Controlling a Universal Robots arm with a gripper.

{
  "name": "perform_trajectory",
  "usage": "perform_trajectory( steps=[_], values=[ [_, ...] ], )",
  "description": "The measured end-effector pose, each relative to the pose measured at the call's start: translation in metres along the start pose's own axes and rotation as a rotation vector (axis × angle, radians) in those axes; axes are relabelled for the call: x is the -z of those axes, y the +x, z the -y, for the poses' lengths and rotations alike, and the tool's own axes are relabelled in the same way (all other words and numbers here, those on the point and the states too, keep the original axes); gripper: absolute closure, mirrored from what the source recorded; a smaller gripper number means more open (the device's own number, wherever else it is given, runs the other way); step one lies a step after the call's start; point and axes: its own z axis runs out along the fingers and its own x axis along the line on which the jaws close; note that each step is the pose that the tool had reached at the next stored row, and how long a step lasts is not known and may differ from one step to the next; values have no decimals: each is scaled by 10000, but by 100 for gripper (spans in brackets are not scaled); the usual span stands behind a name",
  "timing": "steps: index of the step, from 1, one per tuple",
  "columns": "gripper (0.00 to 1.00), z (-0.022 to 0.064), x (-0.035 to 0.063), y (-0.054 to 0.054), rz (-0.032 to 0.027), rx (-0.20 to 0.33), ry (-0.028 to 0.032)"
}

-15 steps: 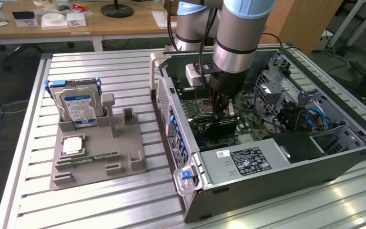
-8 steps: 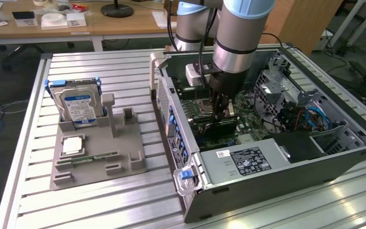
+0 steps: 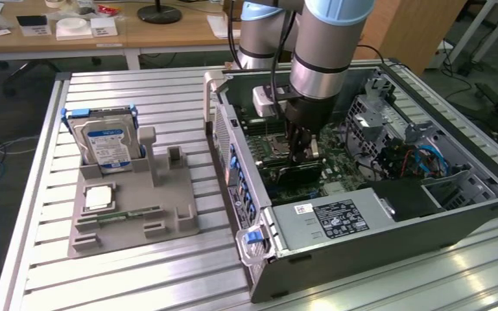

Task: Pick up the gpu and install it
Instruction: 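Press down on the gpu until it lock into place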

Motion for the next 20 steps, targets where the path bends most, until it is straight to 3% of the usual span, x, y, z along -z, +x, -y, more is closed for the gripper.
perform_trajectory(
  steps=[5, 11, 15, 20],
  values=[
    [89, 36, 76, -3, -44, -1, -139],
    [89, 40, 77, -3, -45, -1, -147],
    [89, 44, 101, -3, -50, -1, -214],
    [89, 53, 176, -6, -50, -3, -248]
  ],
)
